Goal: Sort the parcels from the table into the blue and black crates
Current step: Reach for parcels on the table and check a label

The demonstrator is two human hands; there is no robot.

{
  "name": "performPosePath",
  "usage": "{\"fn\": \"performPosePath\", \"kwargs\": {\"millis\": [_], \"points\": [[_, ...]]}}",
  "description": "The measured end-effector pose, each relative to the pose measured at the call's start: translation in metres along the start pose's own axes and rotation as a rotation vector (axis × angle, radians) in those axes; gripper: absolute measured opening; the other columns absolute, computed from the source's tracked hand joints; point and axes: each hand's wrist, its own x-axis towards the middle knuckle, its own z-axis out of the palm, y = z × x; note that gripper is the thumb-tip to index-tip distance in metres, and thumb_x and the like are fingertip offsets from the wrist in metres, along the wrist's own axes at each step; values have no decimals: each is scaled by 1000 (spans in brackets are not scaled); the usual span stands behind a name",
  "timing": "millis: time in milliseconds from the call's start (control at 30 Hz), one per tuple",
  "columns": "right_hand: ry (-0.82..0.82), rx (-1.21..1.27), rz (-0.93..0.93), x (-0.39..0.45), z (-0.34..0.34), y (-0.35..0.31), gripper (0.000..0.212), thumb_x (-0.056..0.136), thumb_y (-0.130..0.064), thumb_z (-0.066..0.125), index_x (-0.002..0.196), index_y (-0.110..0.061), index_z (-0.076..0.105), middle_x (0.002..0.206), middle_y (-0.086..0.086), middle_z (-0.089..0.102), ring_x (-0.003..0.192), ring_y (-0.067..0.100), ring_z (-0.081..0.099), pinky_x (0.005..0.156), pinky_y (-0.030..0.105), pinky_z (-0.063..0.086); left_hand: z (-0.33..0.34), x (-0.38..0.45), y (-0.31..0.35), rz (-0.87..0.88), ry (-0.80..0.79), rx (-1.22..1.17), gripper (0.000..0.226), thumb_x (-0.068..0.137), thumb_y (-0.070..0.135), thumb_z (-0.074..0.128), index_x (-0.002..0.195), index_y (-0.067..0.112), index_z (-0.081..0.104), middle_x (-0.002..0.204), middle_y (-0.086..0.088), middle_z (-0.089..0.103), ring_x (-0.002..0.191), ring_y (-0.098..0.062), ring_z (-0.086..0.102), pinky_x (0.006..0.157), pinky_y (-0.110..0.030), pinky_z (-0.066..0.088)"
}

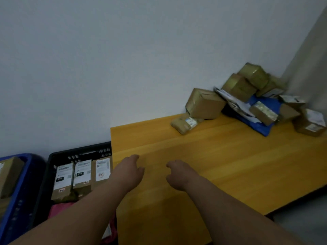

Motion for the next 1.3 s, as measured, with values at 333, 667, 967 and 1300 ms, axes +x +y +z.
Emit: {"fn": "performPosePath", "kwargs": {"millis": [333,667,967,1300], "points": [[38,91,163,-28,-97,222,53,101,-17,41,152,-19,29,157,7,26,137,26,38,106,36,42,92,33,201,72,-44,-47,52,98,37,50,145,18,37,143,-5,48,123,-21,53,96,-32,45],[43,227,155,-19,-140,315,51,103,-21,40,152,-19,29,159,6,24,137,26,37,103,33,41,128,64,296,93,-84,-77,53,99,37,48,147,17,34,145,-7,46,125,-21,52,93,-30,46],[115,301,282,-11,-159,386,53,102,-25,41,152,-17,29,157,6,28,136,25,39,102,31,40,153,106,338,146,-123,-50,54,99,39,48,146,16,34,143,-8,48,124,-22,53,93,-30,46],[219,339,479,32,-201,537,60,99,-42,43,151,-15,30,154,9,30,137,27,36,111,34,34,226,171,455,146,-175,-49,55,100,37,47,148,15,33,144,-8,47,128,-22,49,101,-28,40]]}}
